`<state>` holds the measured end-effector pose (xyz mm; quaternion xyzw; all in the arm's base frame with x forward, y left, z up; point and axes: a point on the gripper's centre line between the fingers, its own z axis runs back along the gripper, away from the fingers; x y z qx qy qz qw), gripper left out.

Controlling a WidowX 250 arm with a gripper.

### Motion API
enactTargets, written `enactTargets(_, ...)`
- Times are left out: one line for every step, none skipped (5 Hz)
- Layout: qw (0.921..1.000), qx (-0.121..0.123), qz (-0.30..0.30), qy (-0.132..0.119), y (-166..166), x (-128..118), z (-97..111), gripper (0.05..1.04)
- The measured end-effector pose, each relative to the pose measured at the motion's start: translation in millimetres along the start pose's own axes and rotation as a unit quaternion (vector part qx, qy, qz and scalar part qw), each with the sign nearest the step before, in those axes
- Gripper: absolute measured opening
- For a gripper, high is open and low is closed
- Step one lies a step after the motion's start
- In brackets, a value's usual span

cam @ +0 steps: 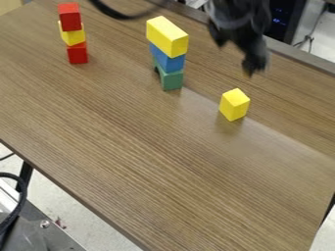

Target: Pick yellow cube from the tower and place it on the table

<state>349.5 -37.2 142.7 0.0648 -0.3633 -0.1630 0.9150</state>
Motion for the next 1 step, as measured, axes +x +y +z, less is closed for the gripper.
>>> enactTargets(0.9995, 0.026, 0.016, -0.005, 13.8, 6.3, 40.6, 0.999)
